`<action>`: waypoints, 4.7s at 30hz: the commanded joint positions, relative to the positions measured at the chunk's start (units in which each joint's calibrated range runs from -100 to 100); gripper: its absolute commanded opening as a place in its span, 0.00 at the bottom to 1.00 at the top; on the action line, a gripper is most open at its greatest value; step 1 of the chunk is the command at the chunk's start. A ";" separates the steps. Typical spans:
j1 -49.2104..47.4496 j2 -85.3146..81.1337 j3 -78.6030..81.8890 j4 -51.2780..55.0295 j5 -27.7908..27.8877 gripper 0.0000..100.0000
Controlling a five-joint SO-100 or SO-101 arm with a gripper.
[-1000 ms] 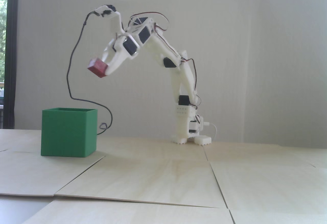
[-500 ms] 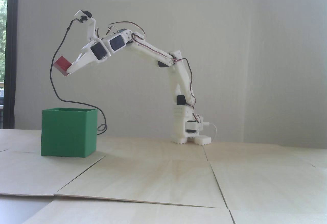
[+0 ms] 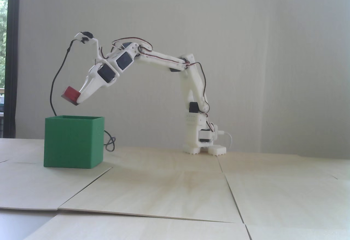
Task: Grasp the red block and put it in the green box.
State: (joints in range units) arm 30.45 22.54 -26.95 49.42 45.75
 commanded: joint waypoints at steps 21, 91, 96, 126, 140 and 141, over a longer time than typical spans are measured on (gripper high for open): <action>-0.50 -19.50 10.00 -2.12 -0.04 0.16; -46.18 -103.35 124.37 13.40 -6.71 0.03; -46.42 -103.35 124.37 16.77 -6.50 0.03; -46.34 -103.27 124.37 21.07 -6.65 0.03; -46.34 -103.27 124.37 21.07 -6.65 0.03; -46.34 -103.27 124.37 21.07 -6.65 0.03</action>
State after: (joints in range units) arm -15.63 -80.99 97.05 68.72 39.38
